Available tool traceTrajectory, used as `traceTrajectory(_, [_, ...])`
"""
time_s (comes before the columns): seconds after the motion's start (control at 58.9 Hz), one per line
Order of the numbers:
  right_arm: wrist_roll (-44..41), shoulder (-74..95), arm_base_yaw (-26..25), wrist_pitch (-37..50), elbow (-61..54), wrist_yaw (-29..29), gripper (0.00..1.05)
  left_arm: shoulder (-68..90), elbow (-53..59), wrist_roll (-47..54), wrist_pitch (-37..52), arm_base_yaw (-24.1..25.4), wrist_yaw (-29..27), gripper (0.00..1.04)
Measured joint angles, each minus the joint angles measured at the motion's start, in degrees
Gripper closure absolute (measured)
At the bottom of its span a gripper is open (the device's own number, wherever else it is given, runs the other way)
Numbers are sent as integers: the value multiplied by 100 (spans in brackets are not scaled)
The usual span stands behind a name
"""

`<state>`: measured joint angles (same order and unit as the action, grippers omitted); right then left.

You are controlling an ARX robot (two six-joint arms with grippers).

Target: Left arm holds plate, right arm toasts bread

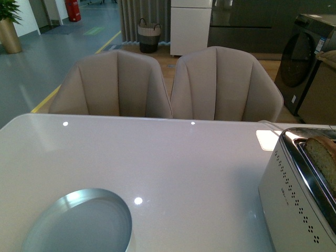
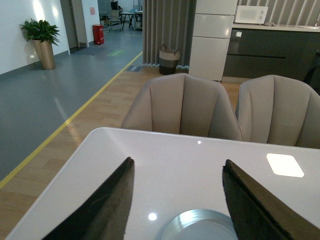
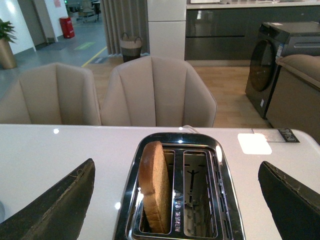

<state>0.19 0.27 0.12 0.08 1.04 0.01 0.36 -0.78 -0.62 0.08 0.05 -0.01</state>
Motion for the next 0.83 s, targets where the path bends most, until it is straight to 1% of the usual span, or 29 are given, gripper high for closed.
traceTrajectory(0.136, [0,0,0,0,0,0,9,0,0,0,0,-2,0,20])
traceTrajectory(0.153, [0,0,0,0,0,0,9,0,0,0,0,0,0,18])
traceTrajectory(0.221, [0,0,0,0,0,0,9,0,0,4,0,0,0,5])
traceTrajectory(0.289, [0,0,0,0,0,0,9,0,0,11,0,-2,0,8])
traceTrajectory(0.832, [0,0,0,0,0,0,9,0,0,13,0,-2,0,7])
